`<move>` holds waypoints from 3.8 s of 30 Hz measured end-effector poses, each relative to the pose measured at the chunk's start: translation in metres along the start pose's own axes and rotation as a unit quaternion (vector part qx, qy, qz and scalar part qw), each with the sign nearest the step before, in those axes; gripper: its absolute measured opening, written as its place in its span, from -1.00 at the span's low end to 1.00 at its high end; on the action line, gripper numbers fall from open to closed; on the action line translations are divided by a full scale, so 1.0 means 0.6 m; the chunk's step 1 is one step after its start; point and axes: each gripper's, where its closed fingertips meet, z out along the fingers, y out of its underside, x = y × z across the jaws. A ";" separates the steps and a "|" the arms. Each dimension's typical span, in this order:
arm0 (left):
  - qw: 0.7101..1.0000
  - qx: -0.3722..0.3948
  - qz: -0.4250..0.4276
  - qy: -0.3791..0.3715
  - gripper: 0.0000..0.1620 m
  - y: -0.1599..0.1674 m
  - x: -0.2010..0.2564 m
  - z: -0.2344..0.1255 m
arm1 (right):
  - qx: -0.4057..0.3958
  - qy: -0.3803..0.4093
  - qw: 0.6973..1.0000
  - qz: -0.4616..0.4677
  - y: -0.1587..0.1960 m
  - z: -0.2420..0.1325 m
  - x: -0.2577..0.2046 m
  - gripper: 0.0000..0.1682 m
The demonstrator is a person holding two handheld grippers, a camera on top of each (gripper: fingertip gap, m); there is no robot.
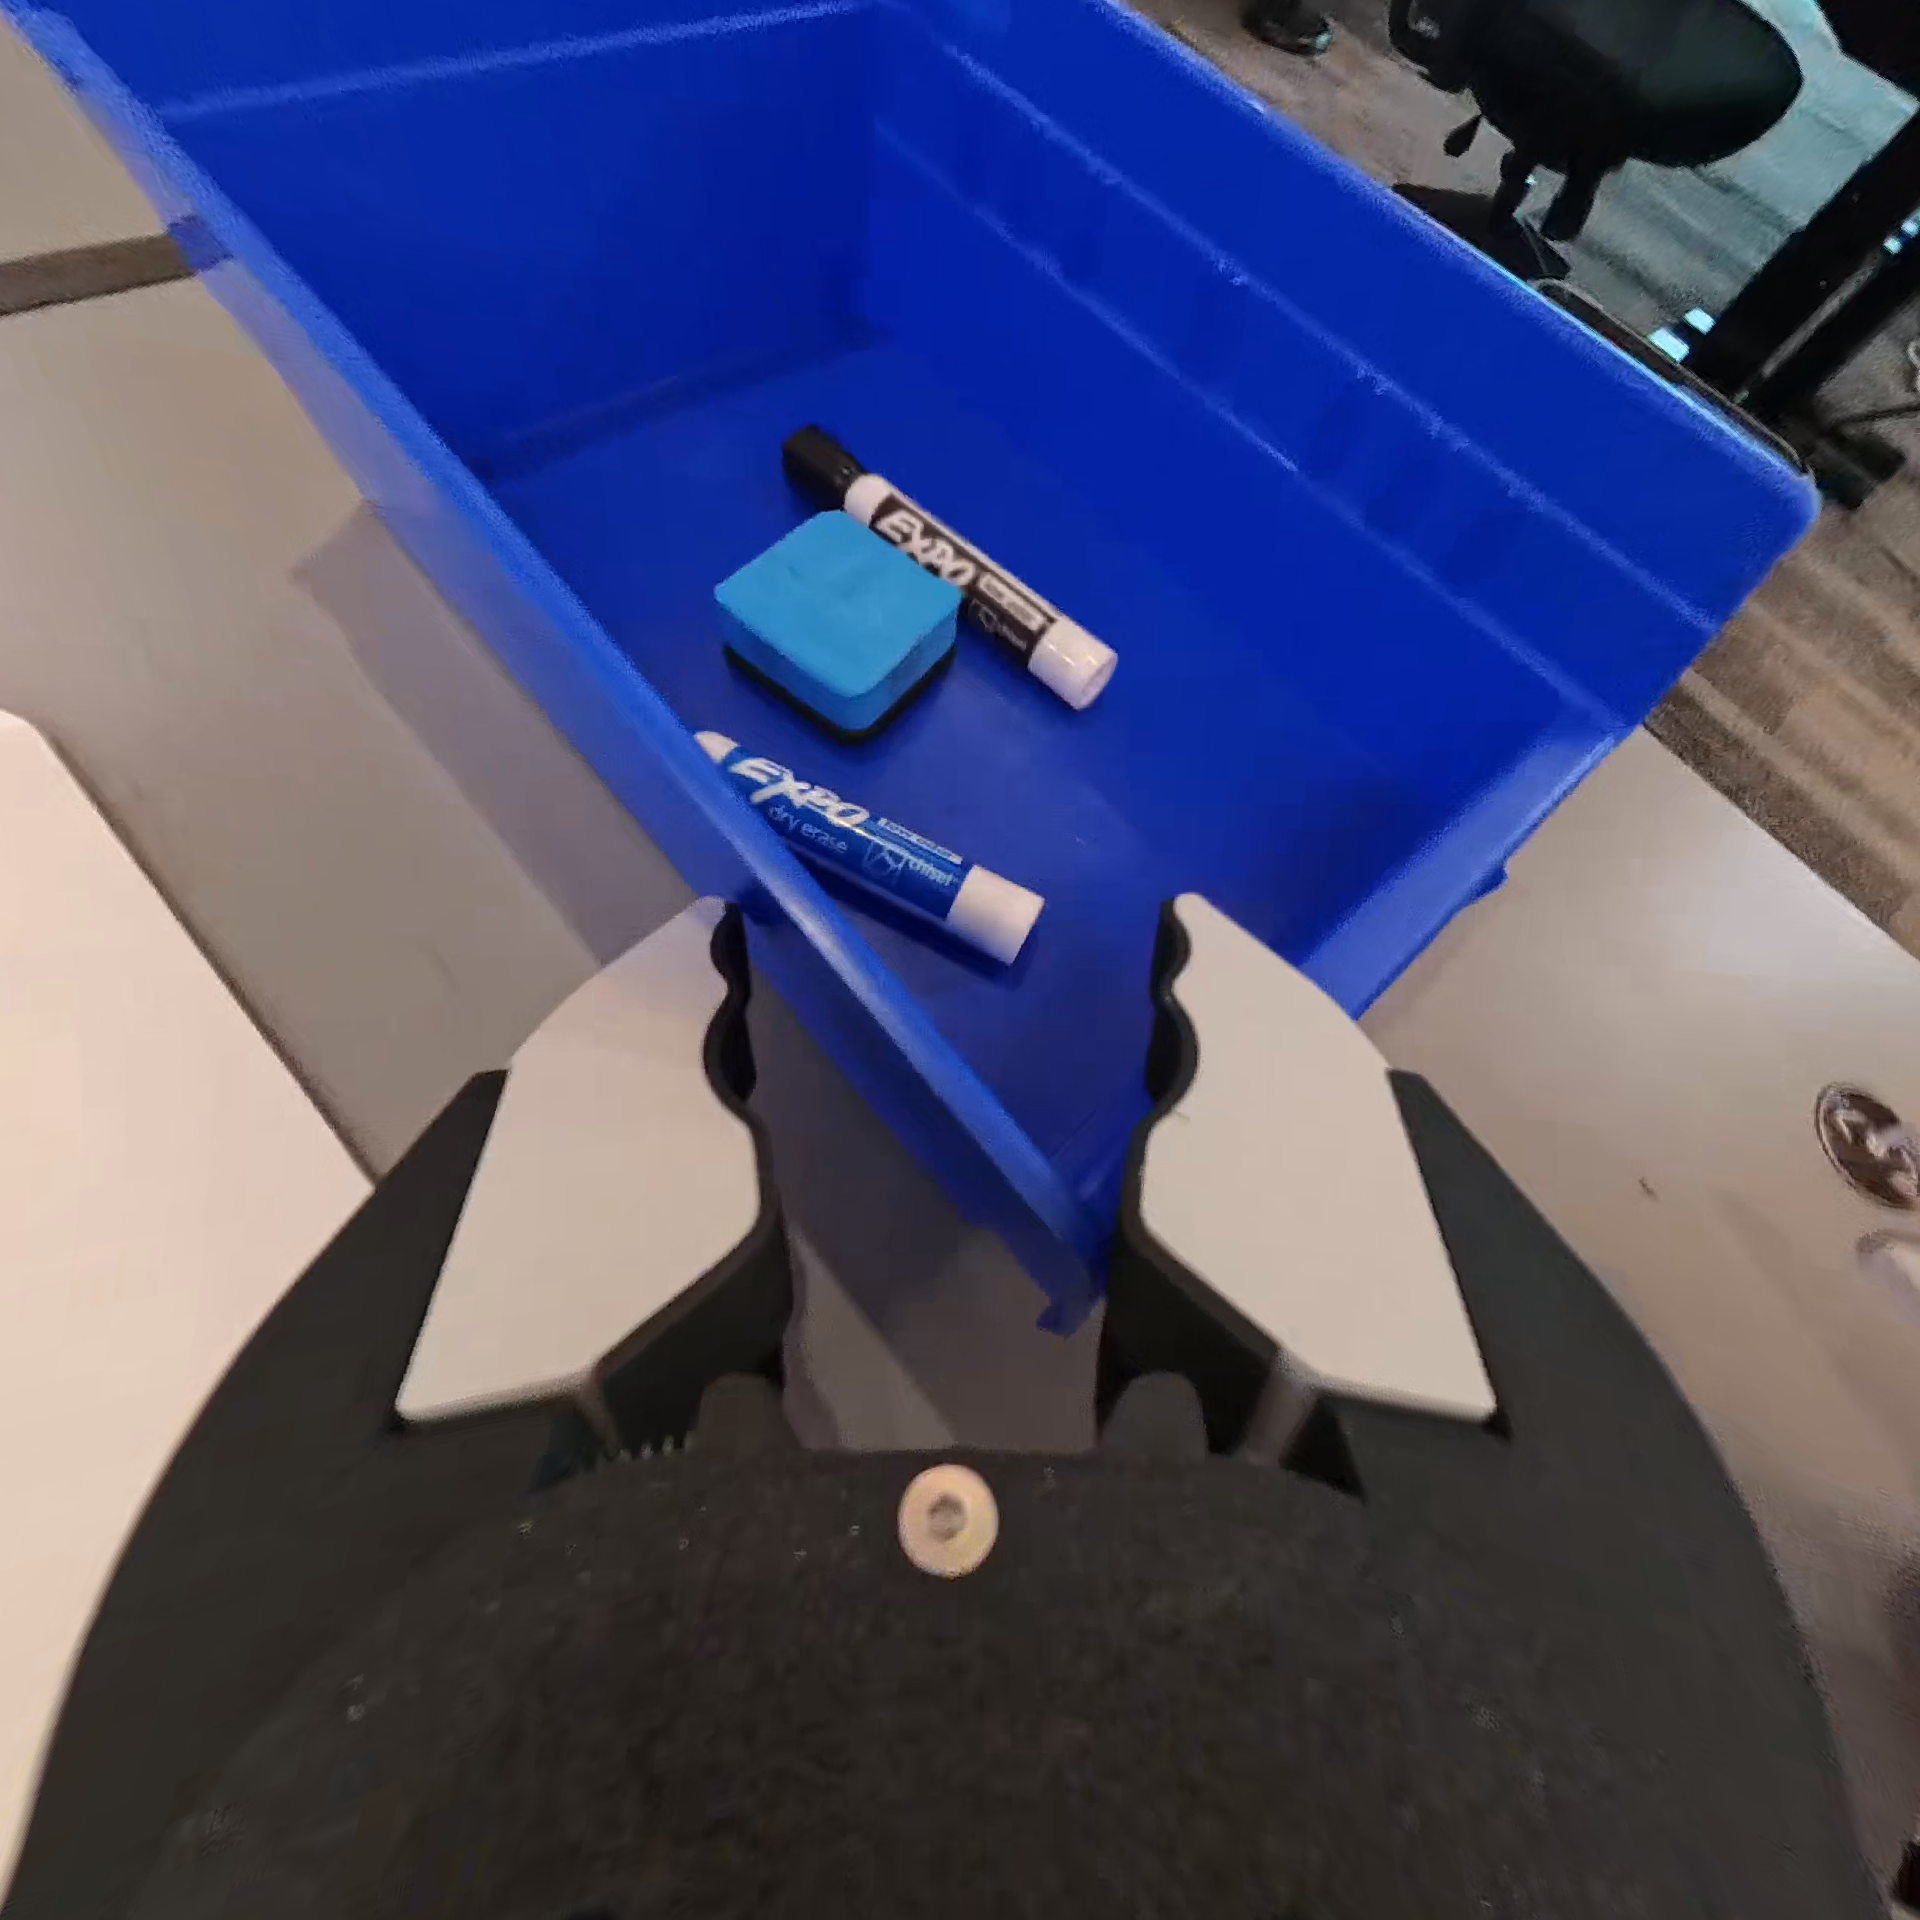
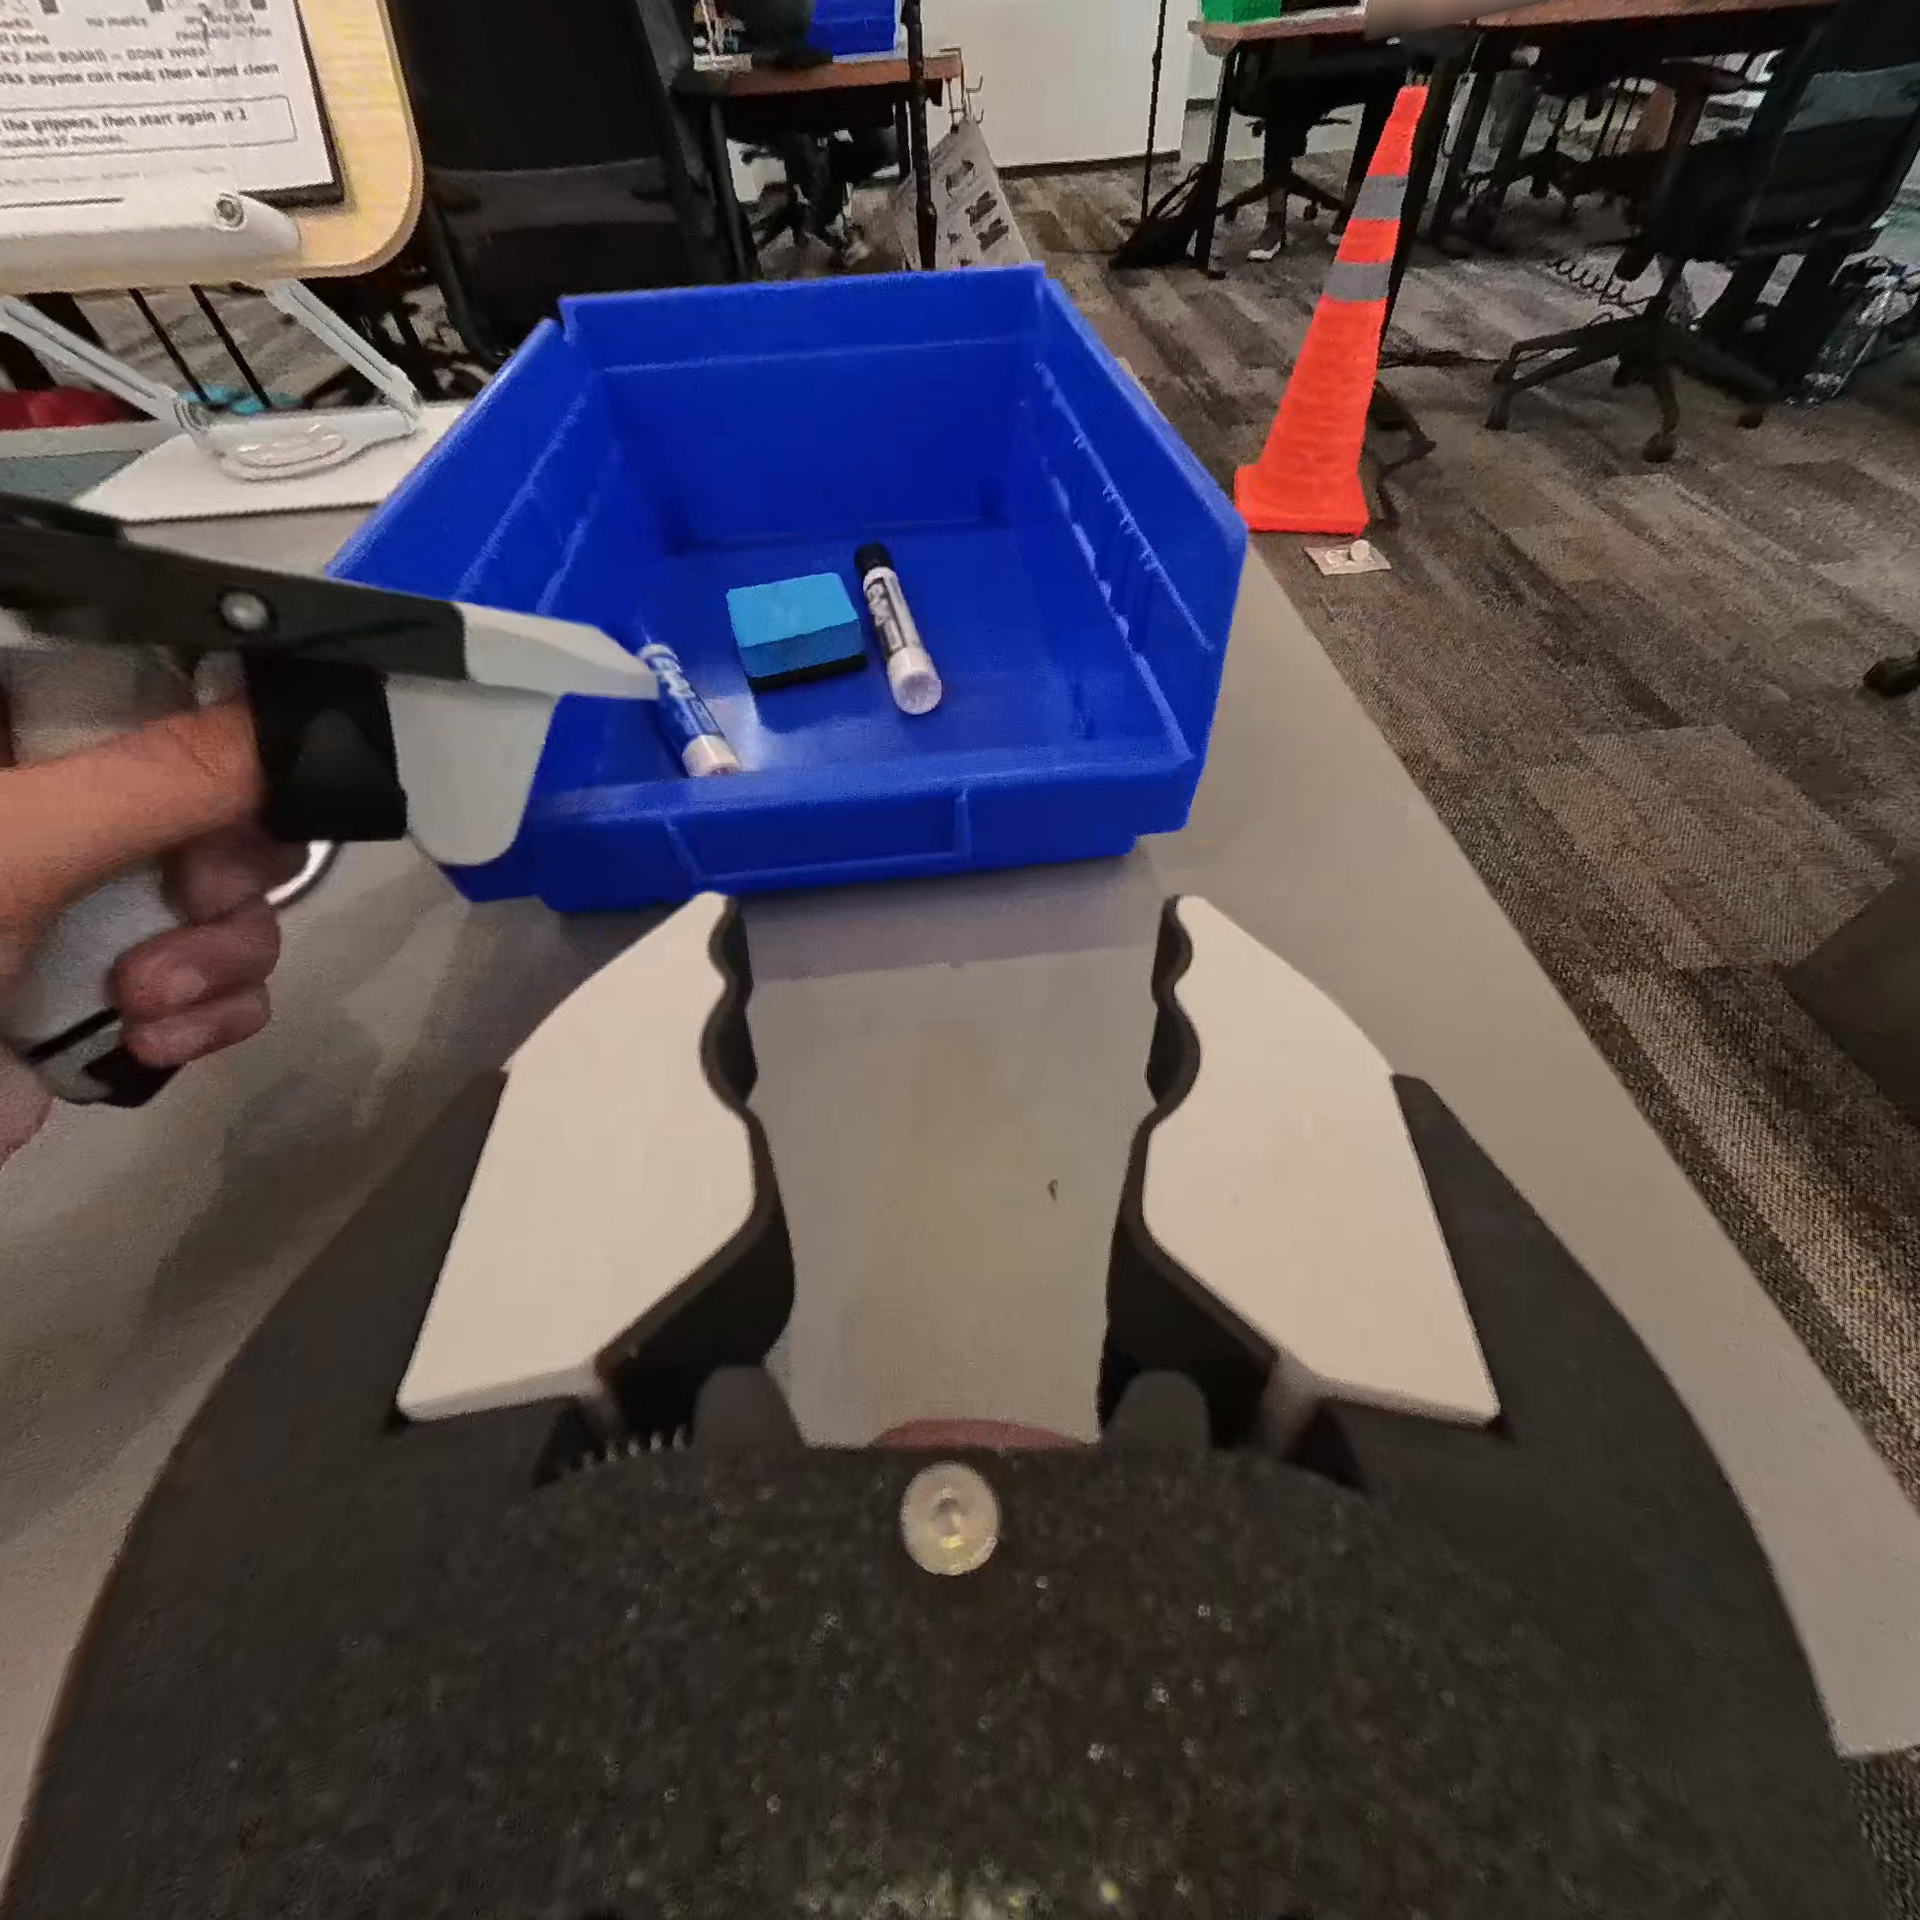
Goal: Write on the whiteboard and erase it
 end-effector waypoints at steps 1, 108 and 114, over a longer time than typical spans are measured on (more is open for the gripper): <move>1.000 0.001 -0.007 -0.007 -0.15 -0.003 -0.006 0.002 | -0.006 -0.001 1.000 0.003 0.005 0.000 -0.002 -0.12; 0.867 0.013 -0.252 -0.430 -0.95 0.492 -0.665 -0.940 | -0.080 -0.450 0.878 -0.140 0.095 -0.198 -1.020 -0.31; 0.870 0.027 -0.243 -0.428 -0.95 0.513 -0.621 -0.959 | -0.078 -0.390 0.907 -0.135 0.102 -0.172 -1.037 -0.83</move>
